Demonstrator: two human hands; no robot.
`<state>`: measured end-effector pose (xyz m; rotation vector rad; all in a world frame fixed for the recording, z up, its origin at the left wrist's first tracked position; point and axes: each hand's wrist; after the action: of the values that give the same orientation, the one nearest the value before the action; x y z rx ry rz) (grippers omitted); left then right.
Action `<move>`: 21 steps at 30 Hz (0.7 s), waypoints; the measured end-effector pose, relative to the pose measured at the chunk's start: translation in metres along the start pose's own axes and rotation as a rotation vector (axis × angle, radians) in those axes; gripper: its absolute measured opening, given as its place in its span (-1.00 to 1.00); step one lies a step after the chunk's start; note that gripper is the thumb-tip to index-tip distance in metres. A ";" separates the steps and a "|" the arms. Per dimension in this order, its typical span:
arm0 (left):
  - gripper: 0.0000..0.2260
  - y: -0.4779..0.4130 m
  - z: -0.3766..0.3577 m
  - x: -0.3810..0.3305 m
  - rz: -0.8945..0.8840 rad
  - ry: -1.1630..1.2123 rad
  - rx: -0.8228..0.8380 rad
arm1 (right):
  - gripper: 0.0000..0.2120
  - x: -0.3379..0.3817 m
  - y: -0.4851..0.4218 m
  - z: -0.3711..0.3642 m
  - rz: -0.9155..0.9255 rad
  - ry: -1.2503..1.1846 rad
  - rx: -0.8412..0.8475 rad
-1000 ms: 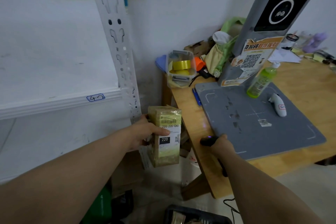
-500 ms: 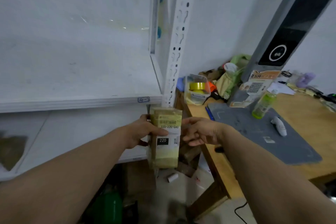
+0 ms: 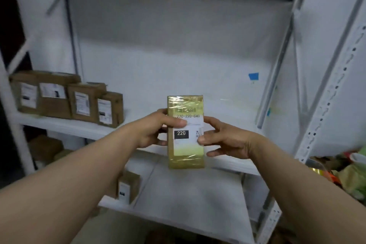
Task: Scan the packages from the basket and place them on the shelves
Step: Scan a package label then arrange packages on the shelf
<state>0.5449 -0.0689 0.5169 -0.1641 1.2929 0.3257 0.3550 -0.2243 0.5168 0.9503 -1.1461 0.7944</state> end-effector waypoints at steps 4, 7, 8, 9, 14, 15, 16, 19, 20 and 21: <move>-0.32 0.045 0.082 -0.040 -0.111 0.046 -0.208 | -0.27 0.074 -0.034 -0.068 0.185 -0.036 0.073; -0.25 0.066 0.132 -0.067 -0.216 0.147 -0.423 | -0.40 0.132 -0.058 -0.110 0.326 -0.094 0.080; -0.28 0.071 0.146 -0.075 -0.265 0.167 -0.478 | -0.44 0.151 -0.065 -0.123 0.376 -0.105 0.081; -0.30 0.075 0.160 -0.084 -0.320 0.174 -0.526 | -0.48 0.170 -0.072 -0.135 0.430 -0.108 0.078; -0.31 0.083 0.228 -0.123 -0.572 0.164 -0.640 | -0.53 0.250 -0.109 -0.185 0.723 -0.103 -0.025; -0.30 0.082 0.243 -0.129 -0.616 0.136 -0.629 | -0.53 0.263 -0.118 -0.192 0.778 -0.104 -0.043; -0.29 0.081 0.256 -0.136 -0.656 0.103 -0.623 | -0.54 0.277 -0.127 -0.199 0.830 -0.110 -0.063; -0.24 0.075 0.300 -0.156 -0.746 0.064 -0.672 | -0.56 0.320 -0.153 -0.220 0.965 -0.125 -0.121; -0.23 0.072 0.315 -0.164 -0.767 0.066 -0.703 | -0.57 0.335 -0.163 -0.226 1.008 -0.126 -0.129; -0.26 0.068 0.330 -0.172 -0.785 0.063 -0.736 | -0.57 0.350 -0.173 -0.231 1.046 -0.124 -0.131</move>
<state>0.7834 0.0695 0.7757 -1.2732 1.0227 0.0993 0.6809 -0.0673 0.7911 0.2267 -1.7981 1.4669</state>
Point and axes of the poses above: each hand's wrist, its own y-axis away from the middle knuckle, its own z-axis out of the back of the hand, x = y × z, and after that the axes turned 9 degrees about -y, right-handed
